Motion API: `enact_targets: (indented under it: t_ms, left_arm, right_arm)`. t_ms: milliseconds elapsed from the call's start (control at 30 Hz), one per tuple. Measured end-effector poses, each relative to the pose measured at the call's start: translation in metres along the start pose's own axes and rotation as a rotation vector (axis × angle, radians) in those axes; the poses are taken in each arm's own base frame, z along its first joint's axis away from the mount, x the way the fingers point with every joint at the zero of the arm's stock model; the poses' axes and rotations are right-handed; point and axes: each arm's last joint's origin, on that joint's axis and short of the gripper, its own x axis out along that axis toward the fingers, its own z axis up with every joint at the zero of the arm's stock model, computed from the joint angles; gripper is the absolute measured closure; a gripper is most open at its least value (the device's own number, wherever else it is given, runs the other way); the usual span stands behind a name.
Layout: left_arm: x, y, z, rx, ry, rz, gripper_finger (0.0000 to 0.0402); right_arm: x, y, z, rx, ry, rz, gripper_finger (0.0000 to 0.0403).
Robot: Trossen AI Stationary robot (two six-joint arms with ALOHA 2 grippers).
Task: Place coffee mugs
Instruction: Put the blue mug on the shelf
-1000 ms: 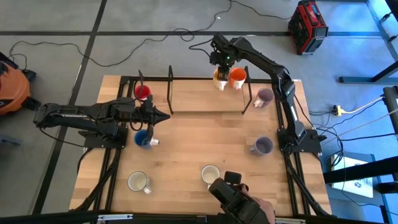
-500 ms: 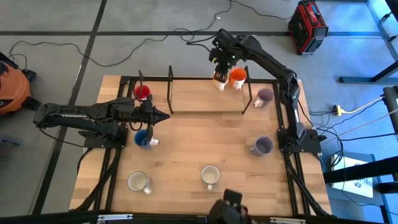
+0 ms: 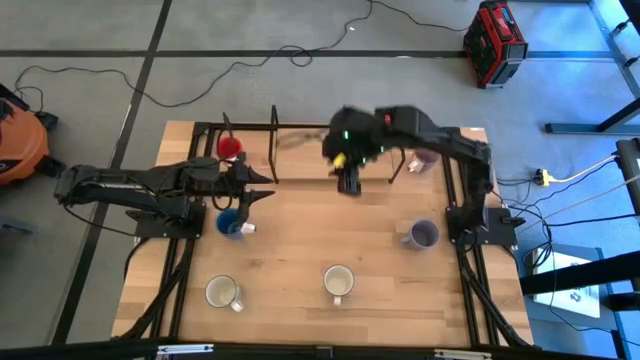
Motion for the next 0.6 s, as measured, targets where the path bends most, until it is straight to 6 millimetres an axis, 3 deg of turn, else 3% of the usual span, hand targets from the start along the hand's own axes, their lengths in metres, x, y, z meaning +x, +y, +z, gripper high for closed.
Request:
enact_targets:
  t_ms: [167, 300, 500, 600]
  left_arm:
    - [0.007, -0.002, -0.007, 0.001, 0.074, -0.054, 0.0227]
    - [0.006, -0.001, -0.006, -0.067, 0.169, -0.026, 0.0226]
    - [-0.01, -0.002, 0.022, -0.084, 0.4, 0.017, 0.0225]
    - [-0.022, -0.001, 0.026, -0.13, 0.533, 0.045, 0.0225]
  right_arm:
    - [-0.002, 0.056, -0.002, -0.058, -0.002, -0.019, 0.0269]
    - [0.002, 0.084, -0.021, -0.051, 0.062, -0.047, 0.0269]
    - [0.004, 0.107, -0.077, 0.054, 0.068, -0.105, 0.0269]
    - [0.011, 0.118, -0.112, 0.134, -0.004, -0.073, 0.0269]
